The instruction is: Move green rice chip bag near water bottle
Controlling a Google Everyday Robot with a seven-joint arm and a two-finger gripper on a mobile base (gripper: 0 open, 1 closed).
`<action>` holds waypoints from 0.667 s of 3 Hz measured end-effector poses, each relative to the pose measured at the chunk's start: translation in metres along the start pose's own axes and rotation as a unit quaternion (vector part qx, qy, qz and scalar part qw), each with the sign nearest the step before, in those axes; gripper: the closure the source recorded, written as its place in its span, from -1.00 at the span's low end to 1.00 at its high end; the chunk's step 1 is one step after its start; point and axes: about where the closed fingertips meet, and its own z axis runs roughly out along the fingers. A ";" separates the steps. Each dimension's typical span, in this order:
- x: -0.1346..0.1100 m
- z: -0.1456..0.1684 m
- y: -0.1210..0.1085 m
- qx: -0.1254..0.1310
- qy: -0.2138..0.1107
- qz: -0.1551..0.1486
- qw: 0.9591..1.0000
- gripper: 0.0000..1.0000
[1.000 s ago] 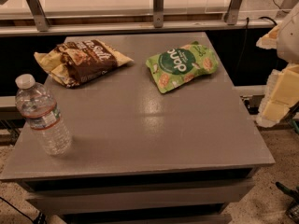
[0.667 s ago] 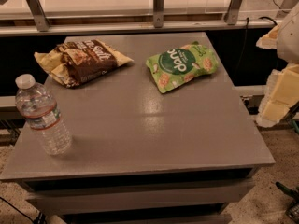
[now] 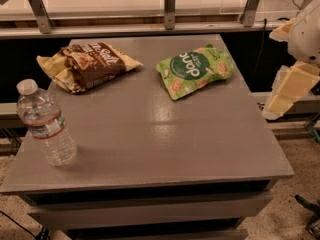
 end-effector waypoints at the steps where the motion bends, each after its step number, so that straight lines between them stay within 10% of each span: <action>1: -0.006 0.029 -0.044 0.026 -0.042 -0.022 0.999 -1.00; 2: -0.027 0.075 -0.087 0.035 -0.072 -0.045 0.996 -1.00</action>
Offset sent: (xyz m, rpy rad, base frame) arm 0.1767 0.0336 -0.0457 0.0976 -0.1718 0.1762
